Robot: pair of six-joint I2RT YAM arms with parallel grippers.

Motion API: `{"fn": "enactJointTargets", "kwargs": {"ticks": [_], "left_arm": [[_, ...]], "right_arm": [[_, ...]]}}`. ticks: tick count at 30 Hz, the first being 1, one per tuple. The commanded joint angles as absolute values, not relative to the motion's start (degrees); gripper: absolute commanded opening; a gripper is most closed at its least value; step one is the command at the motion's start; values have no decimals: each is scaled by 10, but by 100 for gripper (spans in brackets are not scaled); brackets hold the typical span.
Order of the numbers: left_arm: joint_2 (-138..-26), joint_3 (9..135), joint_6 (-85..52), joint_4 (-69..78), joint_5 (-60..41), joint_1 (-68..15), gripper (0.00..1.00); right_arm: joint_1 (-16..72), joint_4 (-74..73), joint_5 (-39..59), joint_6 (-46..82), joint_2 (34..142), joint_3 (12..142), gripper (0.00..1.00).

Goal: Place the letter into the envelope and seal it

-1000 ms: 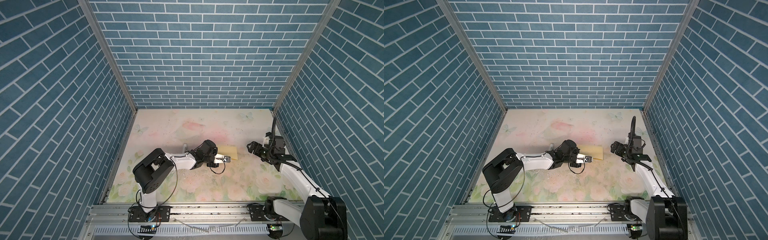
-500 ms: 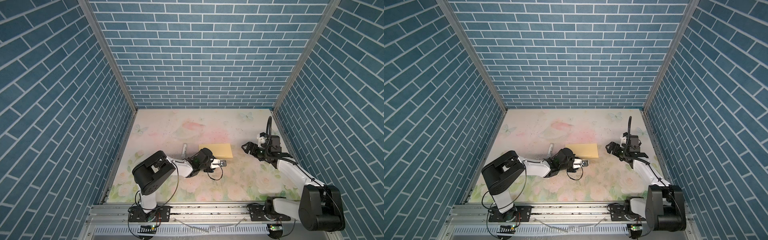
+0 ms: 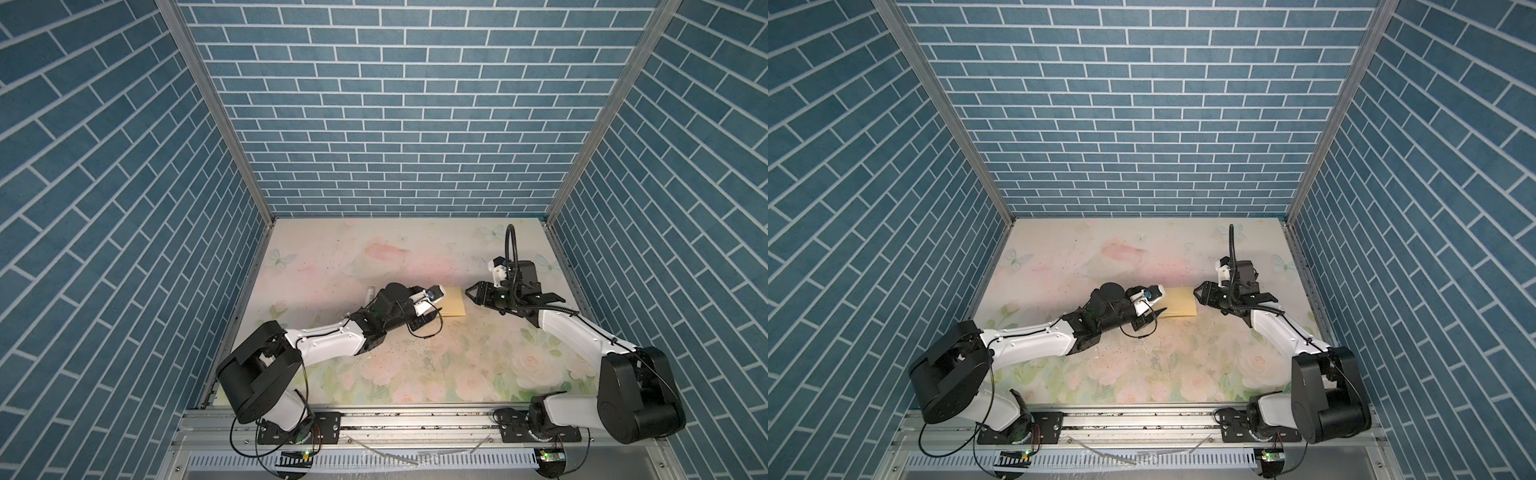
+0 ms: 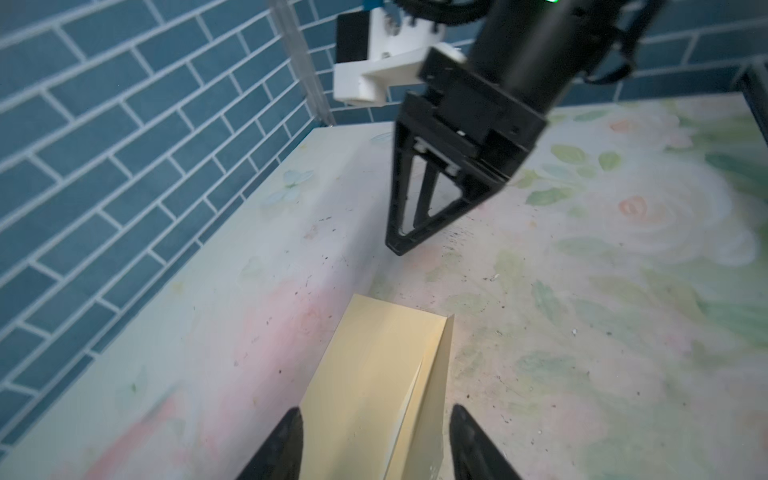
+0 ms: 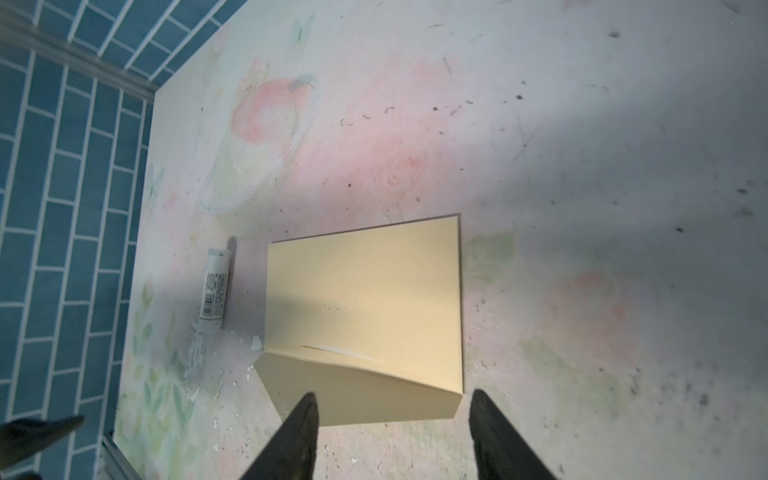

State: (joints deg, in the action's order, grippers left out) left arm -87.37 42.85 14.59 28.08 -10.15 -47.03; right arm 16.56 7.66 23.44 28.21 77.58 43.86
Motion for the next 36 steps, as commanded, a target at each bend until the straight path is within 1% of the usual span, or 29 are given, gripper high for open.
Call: {"fn": "enactJointTargets", "kwargs": {"ticks": [1,5,6,10,14,17,20,26,36], "left_arm": [[-886,442,-18,264,-117,-429,45],[-923,469,-95,233,-132,-409,33],[-932,475,-112,226,-135,-405,30],[-977,497,-180,219,-161,-390,16],[-1017,521,-217,191,-170,-384,8],[-1037,535,-232,164,-164,-382,4],[-1051,541,-243,147,-151,-381,2],[-1074,565,-254,97,-130,-381,0],[-1101,579,-271,67,-113,-381,0]], "right_arm": [[196,66,225,282,804,476,45],[232,53,223,295,840,496,34],[239,48,224,298,846,499,33],[271,42,221,308,875,510,29],[298,41,216,311,897,509,27],[314,40,213,314,909,506,26],[328,39,211,316,919,503,26],[346,41,204,318,927,487,24],[360,45,200,317,937,458,22]]}}
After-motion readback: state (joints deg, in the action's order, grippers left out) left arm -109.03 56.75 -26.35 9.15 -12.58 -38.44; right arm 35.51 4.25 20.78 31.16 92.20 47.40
